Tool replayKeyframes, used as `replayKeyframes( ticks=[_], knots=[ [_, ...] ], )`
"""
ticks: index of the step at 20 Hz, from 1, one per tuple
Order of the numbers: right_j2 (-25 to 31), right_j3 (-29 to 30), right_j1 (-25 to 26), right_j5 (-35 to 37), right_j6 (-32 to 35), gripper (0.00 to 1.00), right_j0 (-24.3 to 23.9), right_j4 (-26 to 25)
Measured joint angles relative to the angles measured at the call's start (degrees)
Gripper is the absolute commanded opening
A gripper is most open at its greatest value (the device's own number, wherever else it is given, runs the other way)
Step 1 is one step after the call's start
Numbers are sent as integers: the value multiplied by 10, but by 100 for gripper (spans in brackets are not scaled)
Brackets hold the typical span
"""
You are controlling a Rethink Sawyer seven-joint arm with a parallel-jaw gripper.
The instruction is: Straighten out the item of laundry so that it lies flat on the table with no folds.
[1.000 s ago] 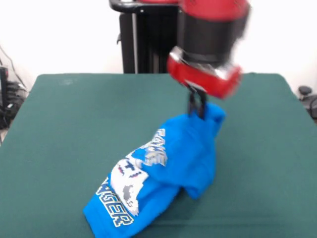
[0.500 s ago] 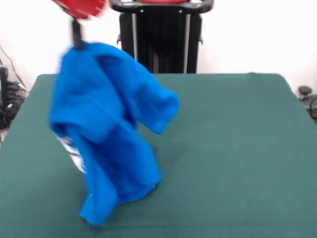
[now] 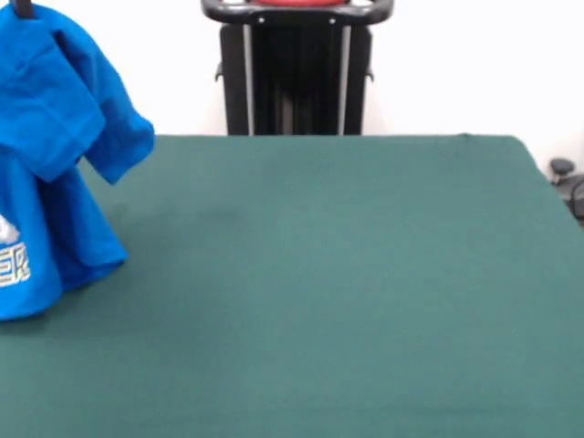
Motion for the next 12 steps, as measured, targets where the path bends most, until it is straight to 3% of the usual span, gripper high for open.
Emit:
replayKeyframes(
  ticks=[6, 12],
  knots=[
    [13, 49, -31, 0, -26, 0, -2, -5],
    [15, 99, -66, 0, -26, 0, 27, -5]
  ],
)
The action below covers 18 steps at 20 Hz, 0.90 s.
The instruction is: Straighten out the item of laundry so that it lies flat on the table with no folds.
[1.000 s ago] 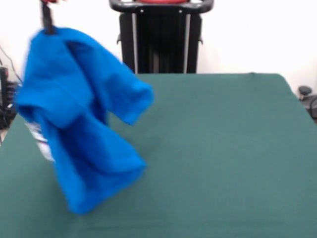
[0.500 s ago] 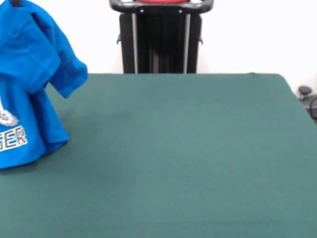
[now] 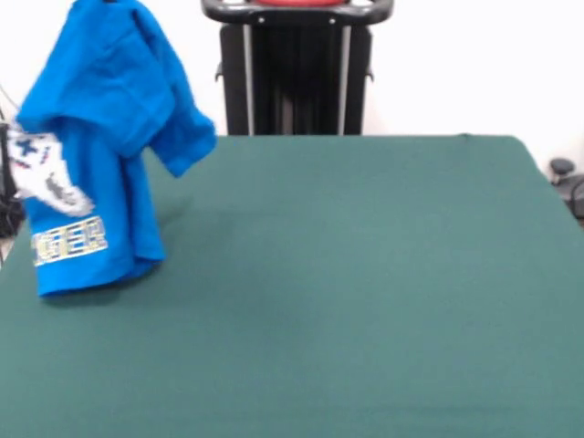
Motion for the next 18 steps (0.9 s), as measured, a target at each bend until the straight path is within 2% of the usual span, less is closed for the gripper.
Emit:
replayKeyframes(
  ticks=[3, 8, 12, 18],
  knots=[
    [0, 19, -20, 6, 0, 0, 19, 0],
    [0, 29, -59, 60, 0, 0, 34, -2],
    [0, 19, -82, 129, 0, 0, 29, -16],
    [0, 0, -84, 165, 0, 0, 9, -39]
  ],
)
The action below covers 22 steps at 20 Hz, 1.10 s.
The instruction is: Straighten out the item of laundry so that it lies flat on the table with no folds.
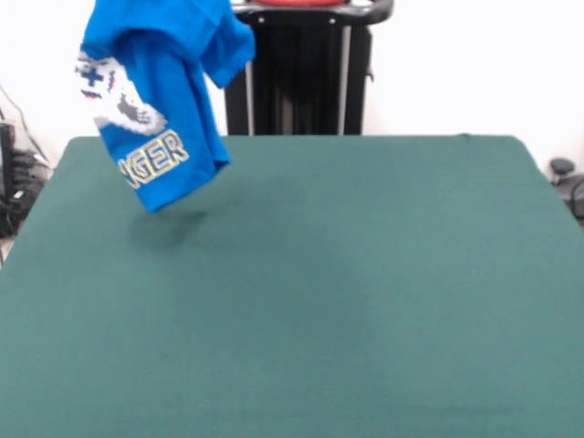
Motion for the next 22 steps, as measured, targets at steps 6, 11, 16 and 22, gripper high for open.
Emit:
replayKeyframes(
  ticks=[6, 11, 16, 22],
  knots=[
    [1, -37, 19, 1, 0, 0, -35, -35],
    [4, -60, 47, -2, 0, 0, -58, -57],
    [13, -83, 78, -3, 0, 0, -77, -89],
    [20, -119, 119, -4, 0, 0, -86, -143]
  ],
)
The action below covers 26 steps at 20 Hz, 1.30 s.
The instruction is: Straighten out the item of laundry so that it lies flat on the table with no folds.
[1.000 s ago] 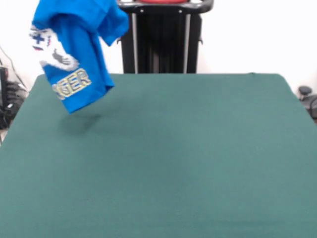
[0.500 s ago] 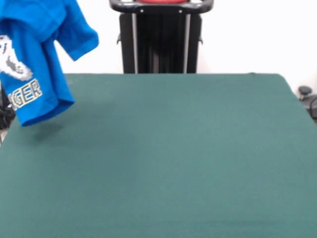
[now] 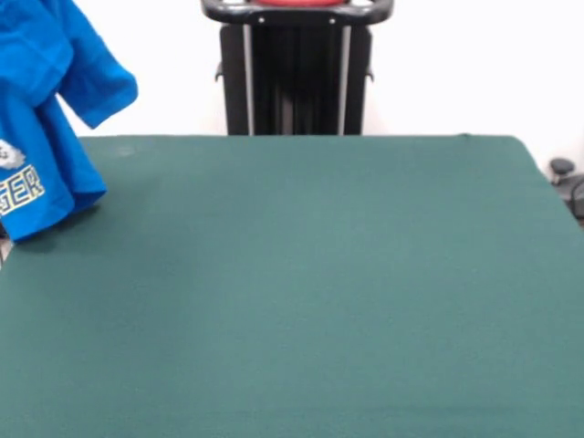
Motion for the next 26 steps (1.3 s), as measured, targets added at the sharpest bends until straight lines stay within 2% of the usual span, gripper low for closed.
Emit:
replayKeyframes(
  ticks=[11, 26],
  knots=[
    [30, -31, 39, -6, -5, 0, -52, -47],
    [61, -89, 58, -6, -106, 0, -94, -57]
  ],
)
